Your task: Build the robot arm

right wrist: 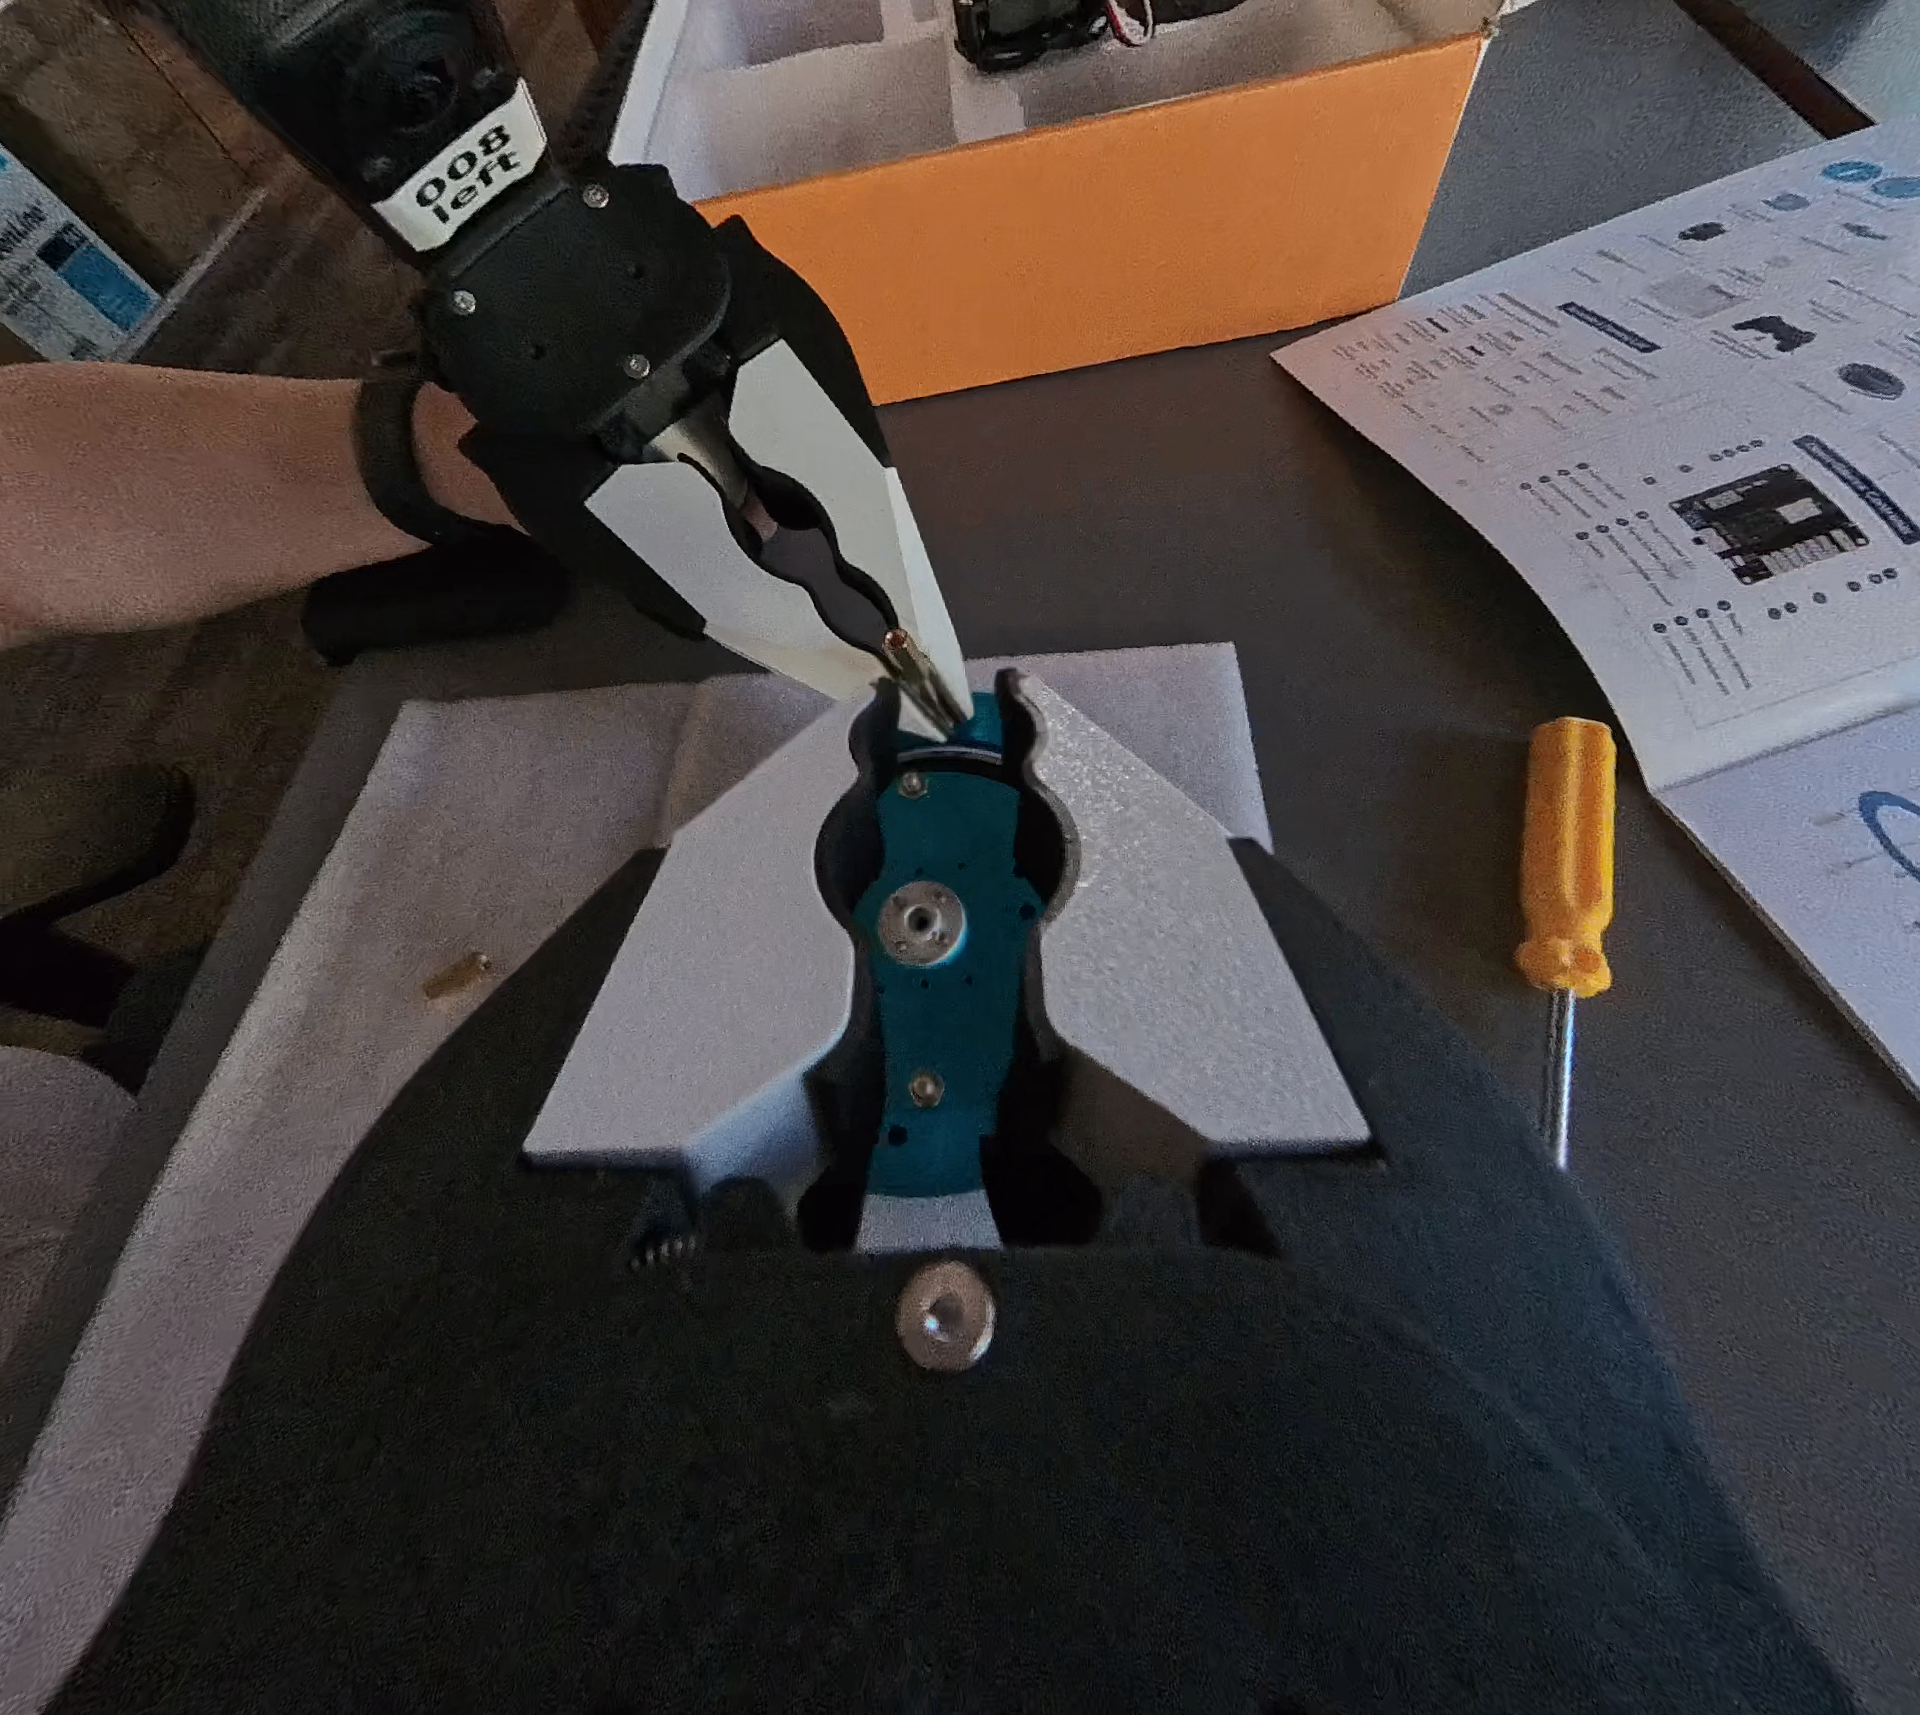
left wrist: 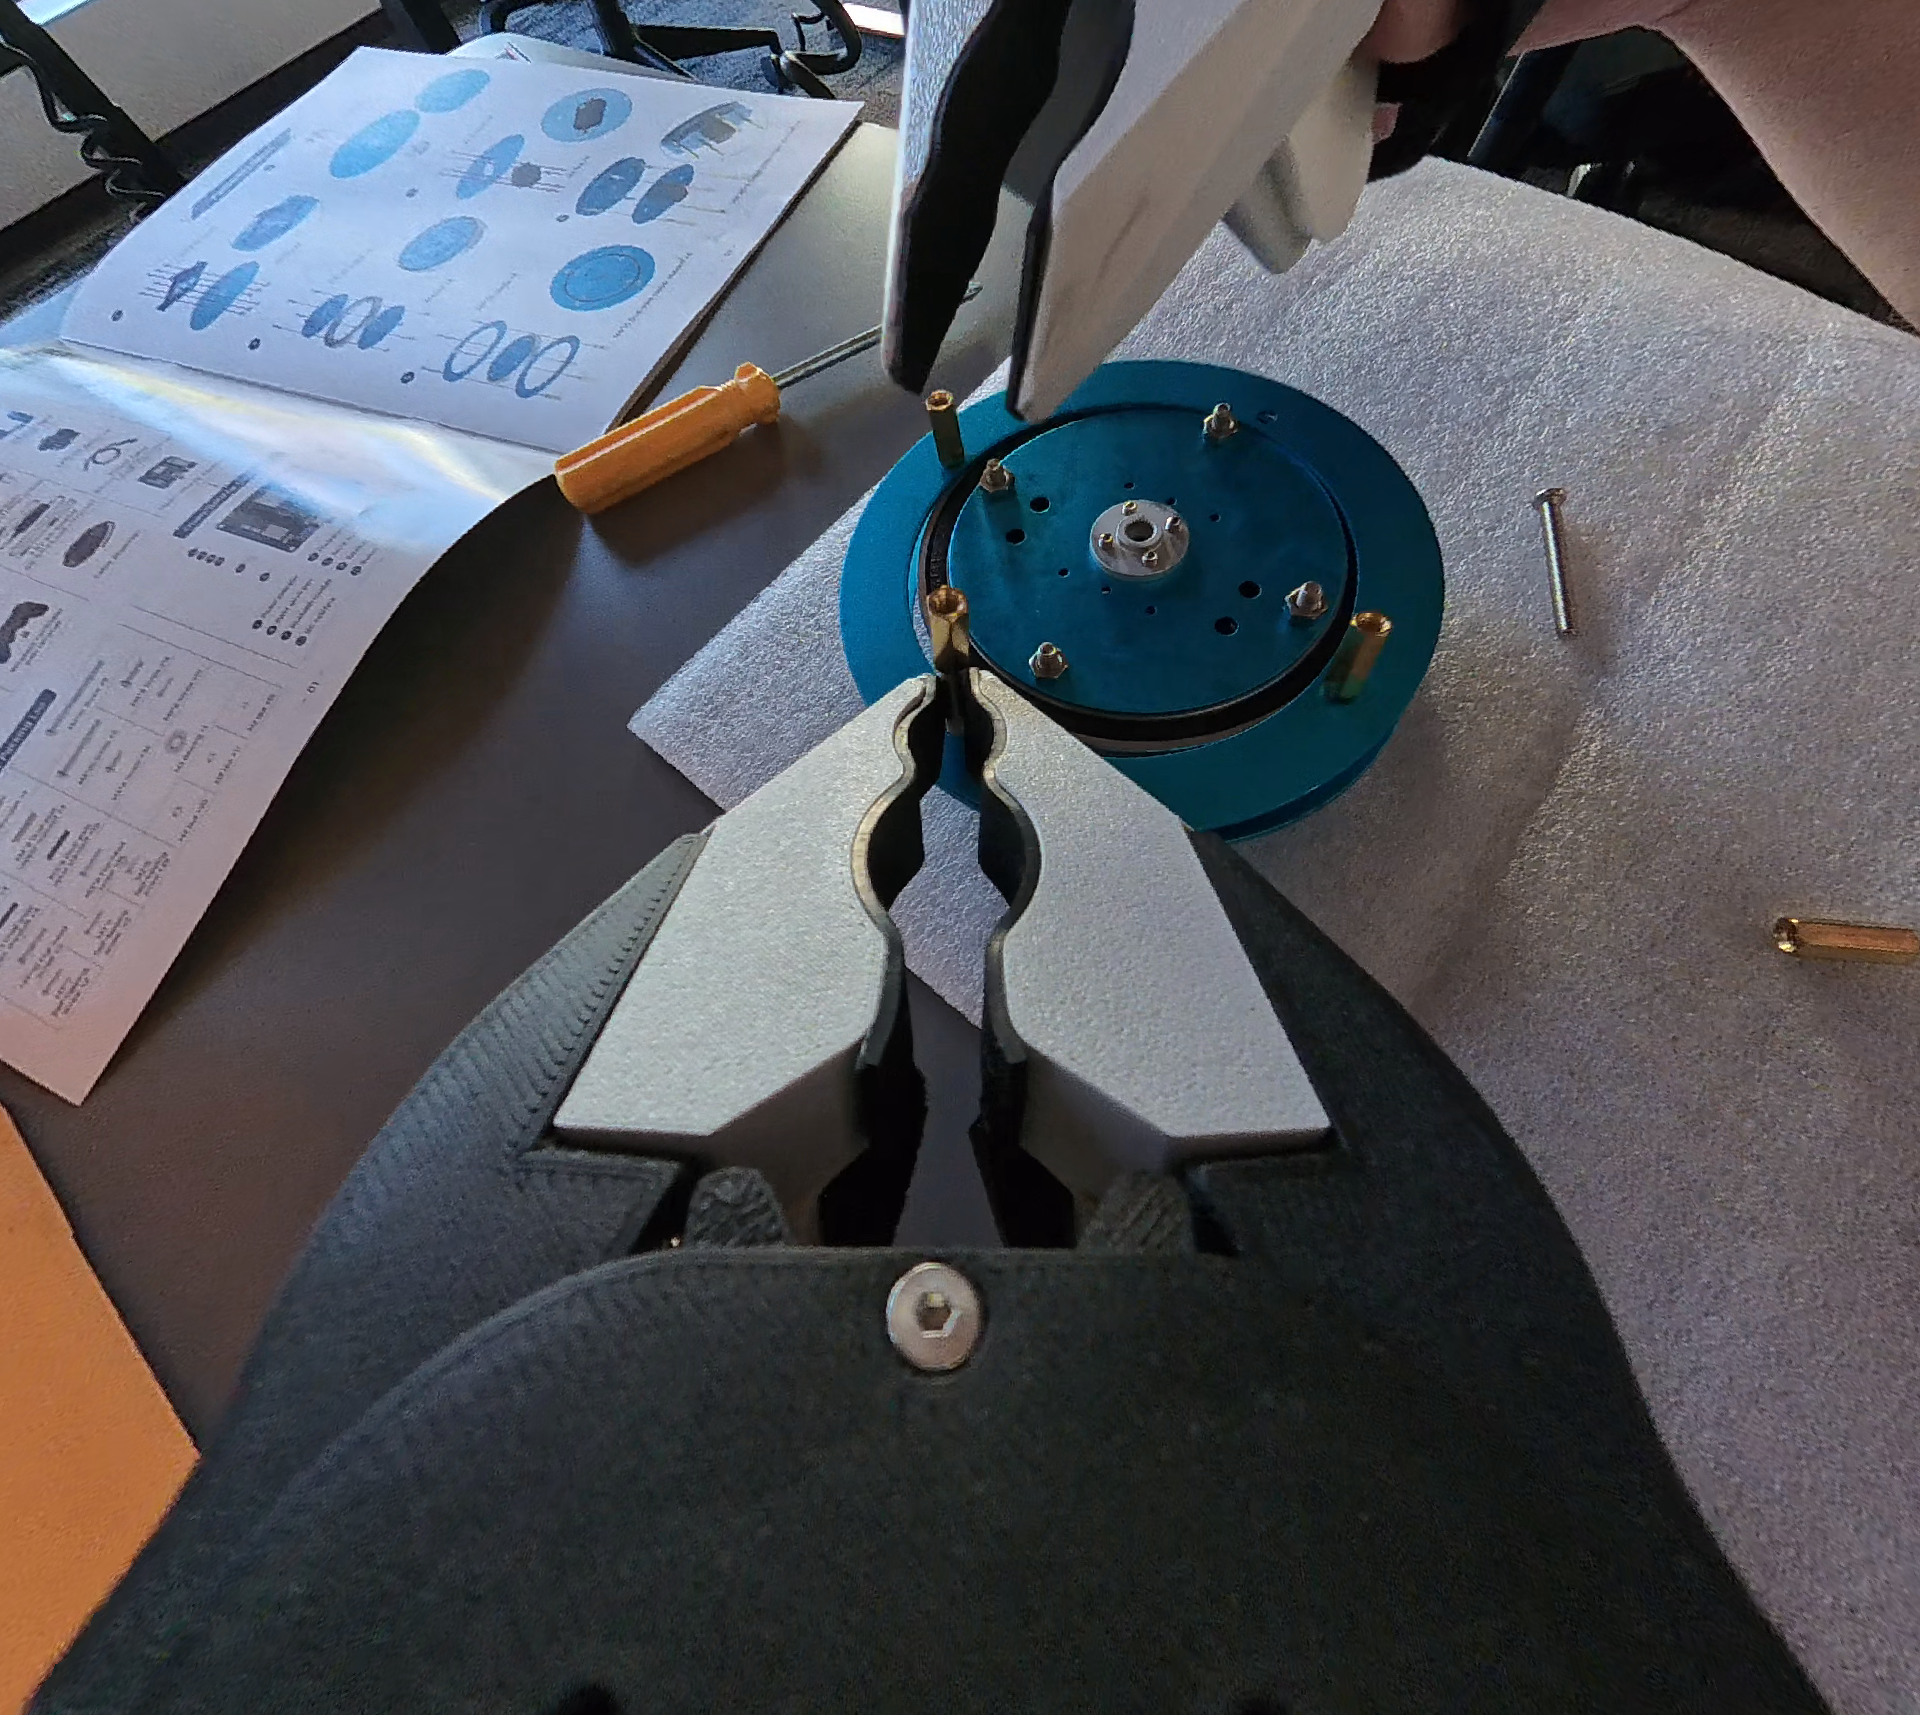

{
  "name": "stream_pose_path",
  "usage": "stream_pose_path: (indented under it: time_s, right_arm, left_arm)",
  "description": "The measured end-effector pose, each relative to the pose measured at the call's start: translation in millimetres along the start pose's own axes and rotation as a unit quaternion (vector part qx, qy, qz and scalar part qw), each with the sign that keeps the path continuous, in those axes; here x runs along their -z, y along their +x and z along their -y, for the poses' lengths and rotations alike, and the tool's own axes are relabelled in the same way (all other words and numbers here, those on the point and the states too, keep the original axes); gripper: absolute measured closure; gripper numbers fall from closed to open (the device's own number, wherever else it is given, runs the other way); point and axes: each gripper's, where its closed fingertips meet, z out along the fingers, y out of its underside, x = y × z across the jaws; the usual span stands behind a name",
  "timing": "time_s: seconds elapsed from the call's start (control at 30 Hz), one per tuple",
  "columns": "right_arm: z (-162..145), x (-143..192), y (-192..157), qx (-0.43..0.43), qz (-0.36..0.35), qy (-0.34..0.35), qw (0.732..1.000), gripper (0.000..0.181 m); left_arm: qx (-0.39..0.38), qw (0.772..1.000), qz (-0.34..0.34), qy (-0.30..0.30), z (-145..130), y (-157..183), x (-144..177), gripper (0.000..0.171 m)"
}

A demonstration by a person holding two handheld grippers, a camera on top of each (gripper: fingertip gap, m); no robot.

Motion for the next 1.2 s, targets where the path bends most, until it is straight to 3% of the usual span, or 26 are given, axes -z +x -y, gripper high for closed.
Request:
stream_pose_path:
  time_s: [0.23,0.47,0.77,0.87,0.93,1.03,1.13,1.2]
  right_arm:
    - [-7.1,5.9,12.5,-0.027,-0.02,0.003,0.999,0.166]
    - [5.0,-5.8,-10.7,-0.013,0.04,0.022,0.999,0.157]
    - [-1.1,-28.5,-13.0,0.008,0.059,-0.063,0.996,0.151]
    - [-9.0,-34.8,-10.0,0.0,0.057,-0.083,0.995,0.157]
    - [-12.8,-37.2,-10.7,0.001,0.062,-0.092,0.994,0.175]
    - [-13.4,-37.3,-9.4,-0.001,0.061,-0.096,0.994,0.176]
    - [-14.5,-37.5,-7.6,-0.002,0.058,-0.103,0.993,0.176]
    - [-15.3,-37.7,-7.5,0.001,0.057,-0.106,0.993,0.176]
  left_arm:
    - [0.044,0.999,-0.018,0.0,0.6,-0.7,-0.8,0.171]
    - [0.06,0.998,-0.034,-0.004,-0.7,1.3,-1.4,0.17]
    - [0.059,0.998,-0.036,-0.005,-0.4,2.5,-2.4,0.17]
    - [0.065,0.997,-0.041,-0.005,-0.2,2.4,-2.2,0.17]
    - [0.066,0.997,-0.044,-0.004,0.0,3.0,-1.9,0.17]
    - [0.068,0.997,-0.045,0.0,0.7,2.8,-0.4,0.168]
    - [0.114,0.993,-0.028,0.021,3.3,-8.9,15.6,0.15]
    - [0.166,0.983,-0.054,0.052,8.0,-6.9,28.6,0.157]
